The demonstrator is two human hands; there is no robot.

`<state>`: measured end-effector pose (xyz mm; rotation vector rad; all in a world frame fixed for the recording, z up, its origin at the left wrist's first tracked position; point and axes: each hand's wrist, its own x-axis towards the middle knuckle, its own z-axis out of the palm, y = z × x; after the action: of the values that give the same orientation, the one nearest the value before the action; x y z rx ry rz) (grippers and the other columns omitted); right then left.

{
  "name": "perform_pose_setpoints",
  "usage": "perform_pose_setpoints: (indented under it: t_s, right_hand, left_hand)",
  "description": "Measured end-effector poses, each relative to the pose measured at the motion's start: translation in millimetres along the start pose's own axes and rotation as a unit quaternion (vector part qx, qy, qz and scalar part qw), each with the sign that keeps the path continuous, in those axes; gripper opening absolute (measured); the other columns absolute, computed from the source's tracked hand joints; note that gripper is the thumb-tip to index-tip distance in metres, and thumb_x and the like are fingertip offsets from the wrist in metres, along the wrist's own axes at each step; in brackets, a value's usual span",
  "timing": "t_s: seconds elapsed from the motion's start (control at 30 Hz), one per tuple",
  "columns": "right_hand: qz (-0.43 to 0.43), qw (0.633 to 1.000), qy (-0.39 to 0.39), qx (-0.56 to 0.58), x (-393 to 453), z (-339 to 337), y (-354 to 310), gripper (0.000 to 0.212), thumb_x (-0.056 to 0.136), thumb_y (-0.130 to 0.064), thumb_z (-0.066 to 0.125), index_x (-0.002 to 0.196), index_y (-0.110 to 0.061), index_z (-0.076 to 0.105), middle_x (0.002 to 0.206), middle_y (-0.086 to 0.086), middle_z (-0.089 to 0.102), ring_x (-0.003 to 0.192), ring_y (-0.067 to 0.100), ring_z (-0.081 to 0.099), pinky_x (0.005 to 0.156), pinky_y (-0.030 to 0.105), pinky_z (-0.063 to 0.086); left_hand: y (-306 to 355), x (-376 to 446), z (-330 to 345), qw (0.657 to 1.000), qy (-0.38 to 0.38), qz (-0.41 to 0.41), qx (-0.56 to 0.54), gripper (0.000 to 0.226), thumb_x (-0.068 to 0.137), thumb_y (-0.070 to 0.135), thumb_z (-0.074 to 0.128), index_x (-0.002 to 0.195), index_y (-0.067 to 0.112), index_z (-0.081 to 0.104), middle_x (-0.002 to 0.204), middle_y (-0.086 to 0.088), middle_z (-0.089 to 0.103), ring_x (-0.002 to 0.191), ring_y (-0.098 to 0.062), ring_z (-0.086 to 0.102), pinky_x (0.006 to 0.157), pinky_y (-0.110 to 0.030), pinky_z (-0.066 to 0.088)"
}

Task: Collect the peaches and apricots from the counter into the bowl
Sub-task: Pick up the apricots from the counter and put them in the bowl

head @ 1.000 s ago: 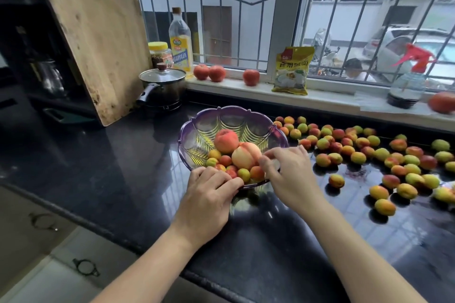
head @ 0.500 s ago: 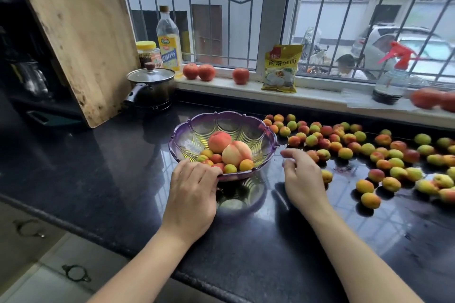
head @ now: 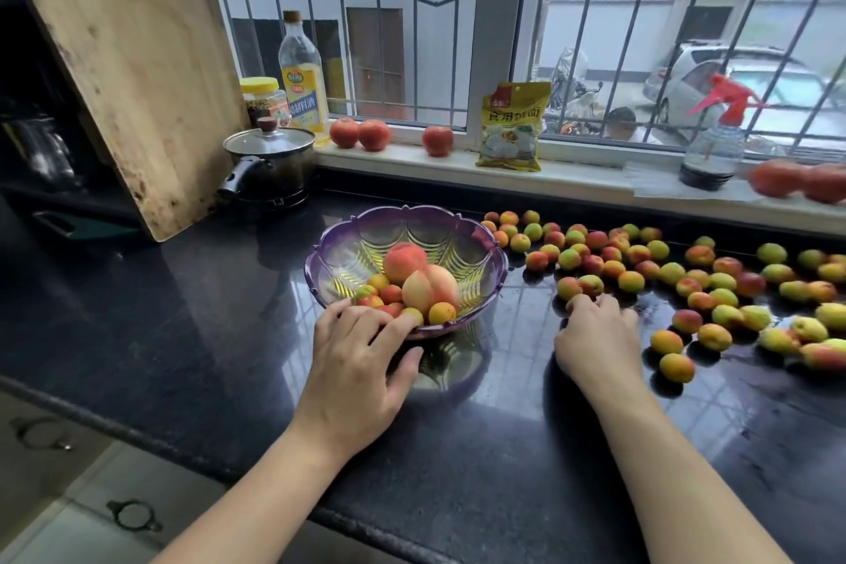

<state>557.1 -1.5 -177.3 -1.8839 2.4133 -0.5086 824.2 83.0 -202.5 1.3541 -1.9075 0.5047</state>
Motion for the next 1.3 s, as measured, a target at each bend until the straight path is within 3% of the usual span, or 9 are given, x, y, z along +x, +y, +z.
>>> perform_pose_setpoints:
  t_s: [0.13, 0.3, 0.4, 0.57, 0.7, 0.83, 0.97, 1.1, 1.3]
  right_hand:
    - [-0.058, 0.988, 0.059, 0.133, -0.4, -8.1, -5.2, 0.025, 0.096, -0.013, 0.061, 0.121, -0.012, 0.061, 0.12, 0.012, 0.058, 0.109, 0.03, 0.054, 0.083, 0.03, 0.04]
    - [-0.22, 0.88, 0.142, 0.396, -28.3, -32.4, -35.5, 0.02, 0.091, -0.028, 0.072, 0.11, -0.021, 0.066, 0.096, -0.012, 0.067, 0.091, 0.002, 0.063, 0.077, 0.008, 0.046]
    - [-0.276, 0.882, 0.11, 0.366, -43.7, -27.9, -48.2, 0.022, 0.089, -0.037, 0.07, 0.105, -0.022, 0.069, 0.095, -0.013, 0.067, 0.094, 0.004, 0.06, 0.084, 0.02, 0.049]
    - [-0.264, 0.918, 0.071, 0.287, -48.3, -8.1, -59.1, 0.018, 0.096, -0.037, 0.064, 0.103, -0.023, 0.071, 0.101, -0.012, 0.062, 0.105, 0.008, 0.047, 0.104, 0.042, 0.041]
    - [-0.228, 0.902, 0.106, 0.351, -39.4, -7.2, -52.2, 0.02, 0.105, -0.033, 0.047, 0.095, -0.028, 0.064, 0.093, -0.013, 0.061, 0.098, 0.007, 0.05, 0.08, 0.014, 0.037]
    - [-0.167, 0.894, 0.124, 0.397, -27.6, -4.0, -41.7, 0.019, 0.106, -0.02, 0.046, 0.108, -0.021, 0.066, 0.105, -0.008, 0.06, 0.102, 0.007, 0.051, 0.088, 0.019, 0.042]
    - [-0.168, 0.908, 0.106, 0.37, -26.9, -0.3, -38.6, 0.025, 0.099, -0.003, 0.051, 0.107, -0.014, 0.073, 0.105, -0.01, 0.055, 0.094, -0.006, 0.048, 0.082, 0.0, 0.037]
    - [-0.19, 0.885, 0.128, 0.405, -32.8, -4.8, -39.0, 0.027, 0.089, 0.004, 0.057, 0.084, -0.014, 0.077, 0.085, -0.01, 0.058, 0.083, 0.007, 0.06, 0.069, 0.029, 0.056]
    - [-0.182, 0.857, 0.129, 0.464, -35.1, -11.7, -38.5, 0.035, 0.083, -0.008, 0.045, 0.1, -0.02, 0.072, 0.079, -0.011, 0.068, 0.071, 0.017, 0.068, 0.062, 0.03, 0.055]
  left_hand:
    - [-0.7, -2.1, -0.2, 1.0, -0.004, 0.01, -0.003, 0.031, 0.099, 0.049, 0.058, 0.09, 0.022, 0.072, 0.089, 0.007, 0.062, 0.091, -0.021, 0.062, 0.102, -0.043, 0.036]
    - [1.4, -0.1, -1.6, 1.0, 0.0, 0.005, -0.007, 0.033, 0.101, 0.046, 0.056, 0.084, 0.021, 0.07, 0.086, 0.007, 0.06, 0.089, -0.021, 0.06, 0.101, -0.041, 0.035]
    - [2.1, 0.4, -2.1, 1.0, -0.002, 0.005, -0.011, 0.031, 0.101, 0.044, 0.057, 0.085, 0.021, 0.07, 0.086, 0.006, 0.059, 0.089, -0.021, 0.059, 0.099, -0.043, 0.037]
    - [2.4, -0.1, -2.3, 1.0, -0.008, -0.004, -0.017, 0.031, 0.102, 0.044, 0.057, 0.085, 0.021, 0.07, 0.086, 0.007, 0.058, 0.09, -0.021, 0.058, 0.099, -0.044, 0.039]
    - [2.9, -0.2, -3.0, 1.0, 0.005, -0.01, -0.013, 0.029, 0.1, 0.042, 0.058, 0.085, 0.02, 0.07, 0.086, 0.006, 0.059, 0.09, -0.021, 0.058, 0.1, -0.043, 0.037]
    - [3.3, 0.4, -5.0, 0.998, 0.024, -0.063, 0.013, 0.027, 0.097, 0.04, 0.056, 0.088, 0.019, 0.07, 0.094, 0.003, 0.062, 0.098, -0.025, 0.059, 0.103, -0.049, 0.037]
    - [0.6, -0.2, -4.0, 0.991, 0.05, -0.121, 0.038, 0.03, 0.096, 0.033, 0.052, 0.103, 0.013, 0.073, 0.124, -0.014, 0.059, 0.122, -0.039, 0.053, 0.111, -0.058, 0.033]
    - [-1.3, -1.1, -3.4, 0.989, 0.069, -0.124, 0.037, 0.03, 0.093, 0.018, 0.048, 0.111, 0.011, 0.071, 0.129, -0.018, 0.058, 0.125, -0.042, 0.052, 0.109, -0.059, 0.035]
    - [0.0, -1.1, -0.6, 0.996, 0.037, -0.073, 0.02, 0.025, 0.083, 0.017, 0.05, 0.098, 0.012, 0.069, 0.119, -0.009, 0.06, 0.12, -0.036, 0.053, 0.108, -0.05, 0.033]
